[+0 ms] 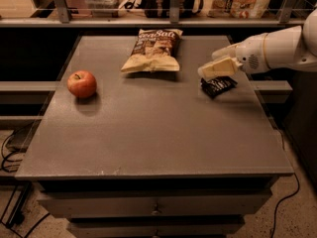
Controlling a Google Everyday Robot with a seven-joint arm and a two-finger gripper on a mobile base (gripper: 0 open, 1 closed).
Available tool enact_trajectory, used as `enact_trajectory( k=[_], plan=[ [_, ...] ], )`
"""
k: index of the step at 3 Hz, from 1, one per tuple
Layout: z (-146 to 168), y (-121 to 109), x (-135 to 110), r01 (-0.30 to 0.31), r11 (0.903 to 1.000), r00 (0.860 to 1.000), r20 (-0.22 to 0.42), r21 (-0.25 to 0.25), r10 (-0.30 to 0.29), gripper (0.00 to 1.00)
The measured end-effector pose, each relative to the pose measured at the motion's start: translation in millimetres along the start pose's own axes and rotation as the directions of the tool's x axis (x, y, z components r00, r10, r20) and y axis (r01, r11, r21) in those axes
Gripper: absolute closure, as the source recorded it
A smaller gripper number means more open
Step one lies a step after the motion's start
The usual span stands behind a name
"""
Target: Move rxbar chocolate near brown chip bag
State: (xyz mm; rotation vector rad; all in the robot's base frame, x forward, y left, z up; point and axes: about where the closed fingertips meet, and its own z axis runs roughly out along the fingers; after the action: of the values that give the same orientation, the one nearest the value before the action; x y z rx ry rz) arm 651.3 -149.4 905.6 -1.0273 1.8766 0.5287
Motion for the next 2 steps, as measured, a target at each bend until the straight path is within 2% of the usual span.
enact_trajectory(
  k=[1, 2],
  plan=[
    [-2.6, -1.3, 9.9, -0.029, 0.9992, 1.0, -0.01, 0.026, 0.03, 0.0],
    [-2.9, -3.3, 22.4, -0.059, 0.9972, 0.998, -0.027, 0.046, 0.061, 0.0]
  ],
)
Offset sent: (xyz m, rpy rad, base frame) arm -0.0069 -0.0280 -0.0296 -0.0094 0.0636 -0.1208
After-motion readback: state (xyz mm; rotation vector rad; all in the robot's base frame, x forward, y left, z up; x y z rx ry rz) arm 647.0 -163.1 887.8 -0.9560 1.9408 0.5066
